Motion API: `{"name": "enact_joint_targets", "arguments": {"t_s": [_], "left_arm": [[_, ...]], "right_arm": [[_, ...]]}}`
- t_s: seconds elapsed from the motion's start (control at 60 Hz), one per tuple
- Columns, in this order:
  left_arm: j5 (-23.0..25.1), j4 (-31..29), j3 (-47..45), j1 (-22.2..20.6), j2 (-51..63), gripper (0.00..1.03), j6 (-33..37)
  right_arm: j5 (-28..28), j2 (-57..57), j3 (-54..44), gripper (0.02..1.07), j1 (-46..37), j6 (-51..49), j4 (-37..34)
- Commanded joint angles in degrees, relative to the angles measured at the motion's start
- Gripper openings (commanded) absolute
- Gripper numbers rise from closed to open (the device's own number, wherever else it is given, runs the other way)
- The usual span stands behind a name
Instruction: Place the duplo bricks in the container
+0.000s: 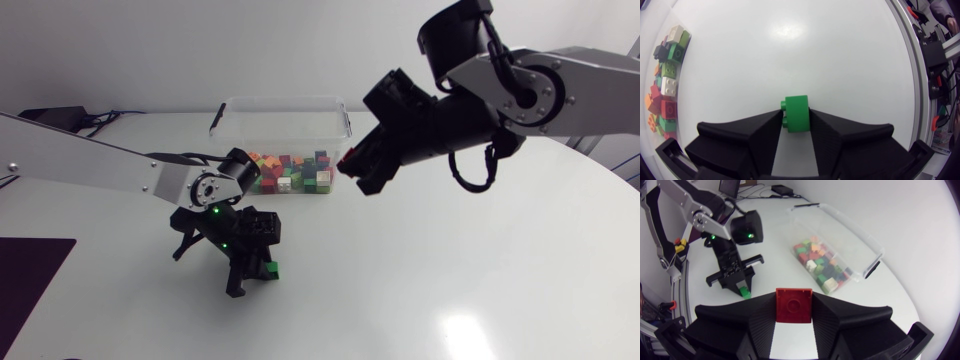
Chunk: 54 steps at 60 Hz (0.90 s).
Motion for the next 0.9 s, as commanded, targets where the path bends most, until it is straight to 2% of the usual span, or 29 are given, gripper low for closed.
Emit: {"name": "enact_joint_targets", "arguments": {"t_s": [0.0, 0.133, 0.417, 0.733, 0.883], "left_arm": [[0.33, -2.62, 1.11, 0.75, -3.24, 0.32, 1.17], [0.85, -4.64, 0.93, 0.84, -6.23, 0.32, 0.99], [0.85, -5.69, 0.41, 1.28, -8.07, 0.32, 0.29], [1.38, -7.28, 4.71, 5.15, -16.25, 0.32, -1.91], [2.26, -7.63, 7.17, 6.29, -18.44, 0.32, -3.76]], "right_arm": [[-1.01, 2.93, 3.11, 0.27, -1.38, 2.17, 2.10], [-1.72, 6.01, 5.84, 0.27, -2.35, 3.58, 5.09], [-2.07, 10.14, 9.62, 0.27, -3.05, 4.28, 6.49], [-2.24, 16.29, 16.83, 0.27, -3.58, 6.83, 8.60], [-2.24, 22.53, 20.69, 0.27, -3.75, 9.20, 13.52]]}}
